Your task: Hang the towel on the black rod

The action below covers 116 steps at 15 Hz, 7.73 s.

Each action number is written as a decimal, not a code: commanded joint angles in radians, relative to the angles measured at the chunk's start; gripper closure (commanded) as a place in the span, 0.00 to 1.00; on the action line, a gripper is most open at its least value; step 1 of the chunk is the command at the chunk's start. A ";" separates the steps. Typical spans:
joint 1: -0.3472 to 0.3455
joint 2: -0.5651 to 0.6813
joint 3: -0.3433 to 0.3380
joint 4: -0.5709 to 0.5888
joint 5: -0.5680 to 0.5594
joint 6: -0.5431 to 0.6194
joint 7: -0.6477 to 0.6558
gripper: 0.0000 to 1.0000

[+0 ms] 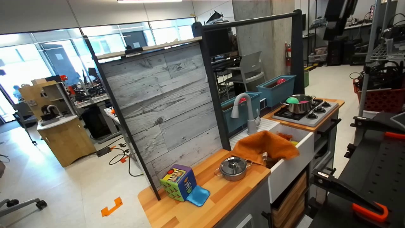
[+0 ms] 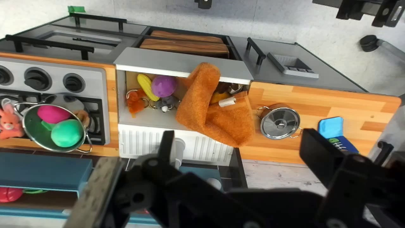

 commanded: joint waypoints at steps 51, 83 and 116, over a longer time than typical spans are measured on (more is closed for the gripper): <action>-0.068 1.342 0.172 1.035 0.000 0.003 0.361 1.00; -0.691 0.389 0.566 0.621 1.598 0.146 -0.667 0.99; -0.328 0.658 0.173 1.171 1.119 -0.065 -0.317 0.99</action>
